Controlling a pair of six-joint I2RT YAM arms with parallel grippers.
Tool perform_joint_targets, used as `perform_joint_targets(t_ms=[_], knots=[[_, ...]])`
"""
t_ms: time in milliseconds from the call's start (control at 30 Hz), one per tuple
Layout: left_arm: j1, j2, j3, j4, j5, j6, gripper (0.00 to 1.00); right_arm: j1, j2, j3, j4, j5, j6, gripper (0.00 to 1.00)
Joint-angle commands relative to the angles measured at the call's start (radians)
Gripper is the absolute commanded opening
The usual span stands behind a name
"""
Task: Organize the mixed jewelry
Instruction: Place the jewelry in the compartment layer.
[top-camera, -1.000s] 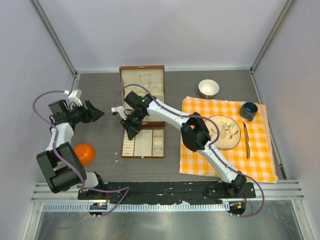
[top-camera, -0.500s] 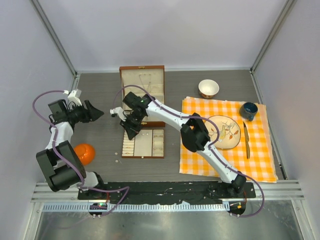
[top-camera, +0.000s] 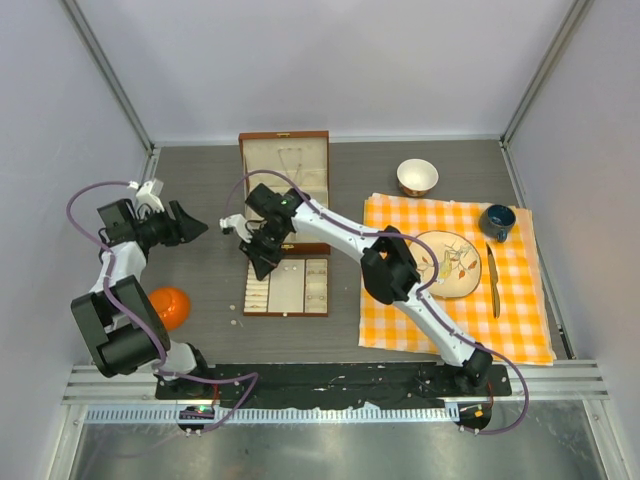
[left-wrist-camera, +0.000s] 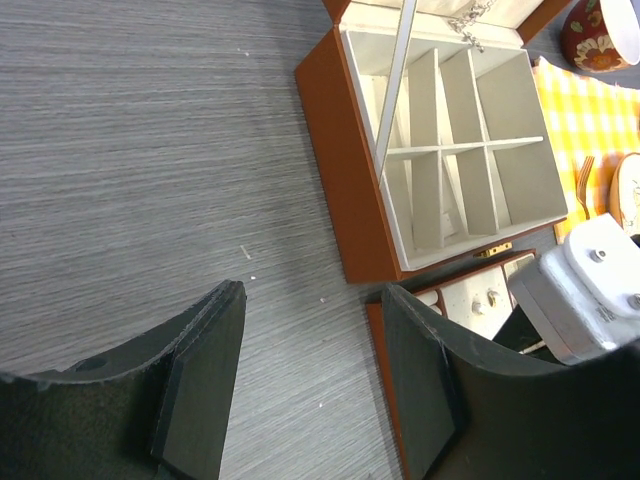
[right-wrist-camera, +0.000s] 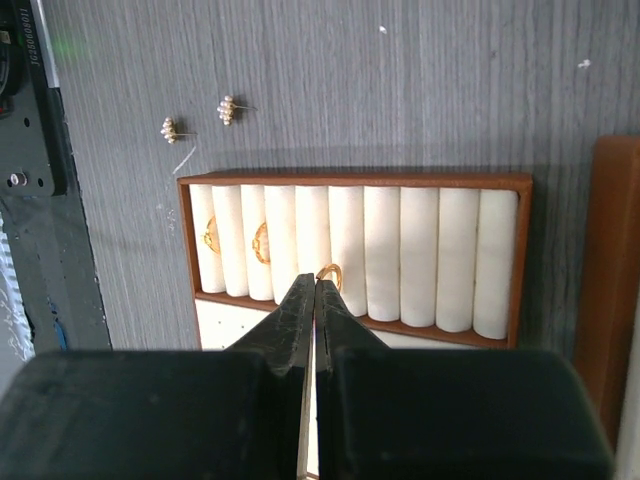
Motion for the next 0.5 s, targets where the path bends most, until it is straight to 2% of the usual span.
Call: perform_joint_targets(t_ms=[0, 467], knots=[[0.011, 0.010, 0.033, 0.003, 0.006, 0.011, 0.61, 0.023, -0.019, 0.047, 0.005, -0.039, -0.003, 0.01], [0.015, 0.015, 0.030, 0.000, 0.006, 0.014, 0.61, 0.030, -0.006, 0.047, 0.017, -0.016, -0.018, 0.01]])
